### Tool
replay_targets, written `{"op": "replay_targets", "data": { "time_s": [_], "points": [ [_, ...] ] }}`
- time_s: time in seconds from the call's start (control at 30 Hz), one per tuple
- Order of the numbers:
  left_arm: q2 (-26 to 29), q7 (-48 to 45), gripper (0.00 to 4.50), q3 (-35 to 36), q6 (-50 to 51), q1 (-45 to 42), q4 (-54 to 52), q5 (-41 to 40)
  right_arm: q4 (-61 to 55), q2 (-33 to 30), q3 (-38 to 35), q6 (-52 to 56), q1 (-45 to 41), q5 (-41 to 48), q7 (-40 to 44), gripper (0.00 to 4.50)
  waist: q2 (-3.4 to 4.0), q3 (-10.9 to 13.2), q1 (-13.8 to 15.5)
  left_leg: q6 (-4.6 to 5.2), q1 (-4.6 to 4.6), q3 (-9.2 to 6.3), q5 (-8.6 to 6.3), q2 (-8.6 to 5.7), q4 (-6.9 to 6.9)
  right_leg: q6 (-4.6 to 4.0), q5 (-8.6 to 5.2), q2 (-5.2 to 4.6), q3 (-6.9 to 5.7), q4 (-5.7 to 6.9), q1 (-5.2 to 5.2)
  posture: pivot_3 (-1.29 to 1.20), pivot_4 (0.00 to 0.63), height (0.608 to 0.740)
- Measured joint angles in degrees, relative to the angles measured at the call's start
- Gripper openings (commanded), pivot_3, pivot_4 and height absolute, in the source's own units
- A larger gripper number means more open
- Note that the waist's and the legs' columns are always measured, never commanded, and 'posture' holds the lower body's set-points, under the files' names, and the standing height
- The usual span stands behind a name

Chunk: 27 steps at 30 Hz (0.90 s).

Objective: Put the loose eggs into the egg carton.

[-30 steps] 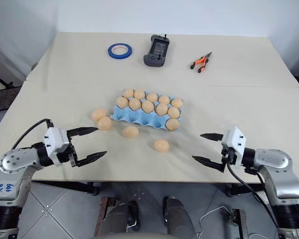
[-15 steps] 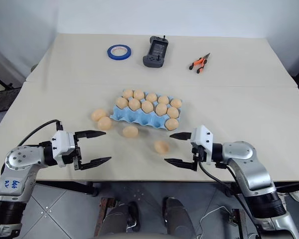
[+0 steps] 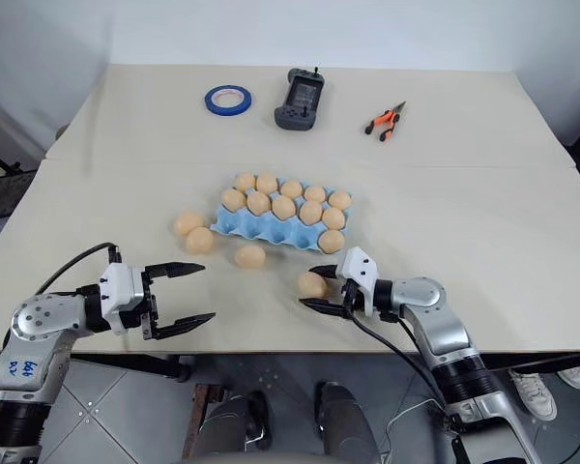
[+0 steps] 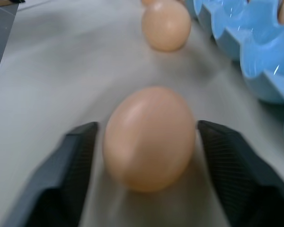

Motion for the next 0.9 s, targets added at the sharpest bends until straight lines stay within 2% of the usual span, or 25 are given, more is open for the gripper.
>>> {"op": "replay_targets", "data": {
  "time_s": [0.07,0.2,0.3,0.43,0.53,0.63,0.8,0.9],
  "points": [
    [0.0,0.5,4.50,0.0,0.0,0.2,-0.2,0.0,-0.8,0.4,0.0,0.2,0.0,0.3,0.1,1.77,0.00,0.0,0.0,0.00,0.00,0.00,0.00,0.00,0.00,0.00,0.00,-0.01,0.01,0.00,0.00,0.00,0.150,0.740],
    [0.0,1.2,4.50,0.1,0.0,0.9,-0.2,0.0,-3.6,1.2,-0.4,2.5,-1.2,2.1,-0.6,1.77,0.00,0.0,-0.1,0.00,0.01,0.00,0.00,0.01,-0.02,0.01,0.01,0.00,0.01,0.03,-0.02,0.00,0.150,0.740],
    [0.0,1.9,4.50,0.3,0.1,1.5,-0.2,0.0,-4.4,3.0,-1.1,4.2,-5.2,2.8,-3.2,1.77,0.00,0.0,-0.2,-0.02,0.03,0.00,0.01,0.02,-0.02,-0.02,-0.01,0.00,0.00,0.05,-0.03,0.00,0.150,0.740],
    [-0.2,2.9,4.50,0.5,0.5,2.2,-0.2,0.0,0.6,4.4,-2.6,0.8,-11.2,0.2,-7.4,1.77,0.00,0.0,-0.1,-0.03,0.00,0.00,0.00,-0.01,-0.08,-0.09,-0.05,-0.05,-0.01,-0.06,-0.03,0.00,0.150,0.740],
    [-0.4,3.5,4.50,0.6,0.6,2.6,-0.3,0.0,5.0,5.0,-2.6,-1.2,-12.4,-1.7,-8.6,1.77,-0.01,0.0,0.0,-0.02,-0.04,0.00,-0.01,-0.07,-0.20,-0.03,-0.01,-0.14,-0.05,-0.10,-0.07,0.00,0.150,0.740],
    [-0.5,4.3,4.50,0.6,0.7,2.8,-0.6,0.0,9.1,5.4,-2.6,-3.2,-13.5,-2.7,-8.9,2.60,-0.01,0.0,0.0,-0.02,-0.15,0.01,0.00,-0.08,-0.22,0.18,0.10,-0.14,-0.07,-0.05,-0.22,0.00,0.150,0.740],
    [-0.9,5.8,4.50,0.8,0.8,3.5,-2.2,0.0,9.9,5.4,-2.7,-4.5,-14.5,-2.9,-8.2,4.34,-0.01,0.0,-0.2,-0.10,-0.13,0.01,0.05,-0.01,-0.22,0.34,0.19,-0.04,-0.06,0.11,-0.32,0.00,0.150,0.740],
    [-0.9,6.8,4.50,1.4,1.7,4.7,-2.3,-0.3,4.8,3.5,-4.1,-4.3,-11.9,0.1,-5.8,4.43,-0.01,0.0,0.0,-0.13,-0.18,-0.02,0.06,0.00,-0.24,0.48,0.27,-0.03,-0.08,0.15,-0.38,0.00,0.150,0.740]
  ]
}}
